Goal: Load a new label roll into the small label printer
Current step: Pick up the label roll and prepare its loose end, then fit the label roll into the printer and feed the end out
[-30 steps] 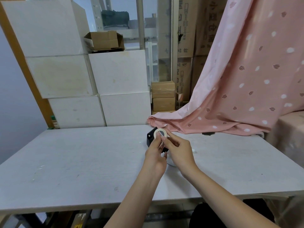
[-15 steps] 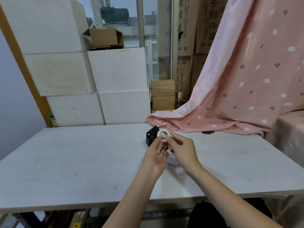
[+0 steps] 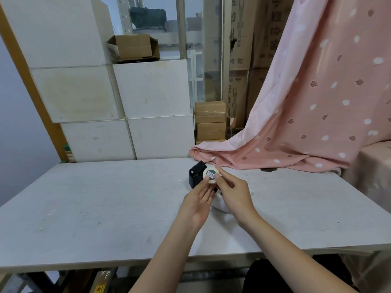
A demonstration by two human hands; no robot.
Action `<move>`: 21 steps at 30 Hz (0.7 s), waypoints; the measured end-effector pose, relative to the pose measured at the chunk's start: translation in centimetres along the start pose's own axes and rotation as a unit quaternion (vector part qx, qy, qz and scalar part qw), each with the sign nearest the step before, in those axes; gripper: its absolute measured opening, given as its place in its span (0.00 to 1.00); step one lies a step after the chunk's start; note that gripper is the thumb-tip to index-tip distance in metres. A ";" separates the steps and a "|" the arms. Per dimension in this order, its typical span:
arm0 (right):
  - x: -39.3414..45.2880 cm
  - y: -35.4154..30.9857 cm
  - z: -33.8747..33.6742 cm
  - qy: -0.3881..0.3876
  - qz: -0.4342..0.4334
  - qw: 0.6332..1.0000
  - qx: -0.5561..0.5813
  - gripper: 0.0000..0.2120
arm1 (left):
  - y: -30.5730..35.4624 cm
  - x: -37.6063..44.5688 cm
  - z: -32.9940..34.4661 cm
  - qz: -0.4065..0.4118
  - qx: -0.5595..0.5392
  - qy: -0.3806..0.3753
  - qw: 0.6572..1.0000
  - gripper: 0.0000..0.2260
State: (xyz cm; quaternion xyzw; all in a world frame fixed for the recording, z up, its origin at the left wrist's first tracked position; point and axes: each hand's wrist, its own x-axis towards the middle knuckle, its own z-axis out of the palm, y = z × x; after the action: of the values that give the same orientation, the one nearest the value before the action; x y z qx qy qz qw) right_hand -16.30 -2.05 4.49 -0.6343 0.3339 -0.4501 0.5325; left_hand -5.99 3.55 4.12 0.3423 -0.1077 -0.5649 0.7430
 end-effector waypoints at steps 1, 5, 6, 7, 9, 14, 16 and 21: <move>0.0 0.0 -0.1 -0.002 0.002 1.000 -0.003 0.18 | 0.0 0.0 -0.1 -0.001 0.000 0.002 1.000 0.16; 0.1 -0.3 -0.2 -0.010 0.003 1.000 -0.002 0.19 | 0.1 0.5 -0.1 0.002 -0.007 0.001 1.000 0.16; 0.2 -0.3 -0.1 -0.008 0.002 1.000 -0.001 0.19 | 0.0 0.7 0.0 0.004 -0.010 0.000 1.000 0.15; 0.2 -0.3 0.0 -0.003 0.003 1.000 0.002 0.19 | -0.1 0.9 0.1 0.004 -0.014 0.000 1.000 0.15; 0.5 -0.1 0.0 0.004 0.005 1.000 0.002 0.19 | -0.4 1.2 0.2 0.001 -0.022 0.003 1.000 0.15; 0.6 0.4 -0.5 0.003 0.009 1.000 0.003 0.18 | -1.0 1.4 0.1 -0.002 -0.028 -0.003 1.000 0.17; 0.9 0.4 -0.8 -0.002 0.008 1.000 -0.006 0.17 | -1.1 1.3 0.2 0.006 -0.017 -0.004 1.000 0.16; 2.4 -0.1 -1.7 -0.009 -0.012 0.998 -0.068 0.16 | -0.8 0.7 0.1 0.089 0.128 0.019 0.988 0.07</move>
State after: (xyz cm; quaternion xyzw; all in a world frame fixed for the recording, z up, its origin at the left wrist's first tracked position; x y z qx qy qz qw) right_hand -17.00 -4.87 5.14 -0.6769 0.3517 -0.4270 0.4856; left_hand -6.39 2.77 3.56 0.4343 -0.1947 -0.4711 0.7426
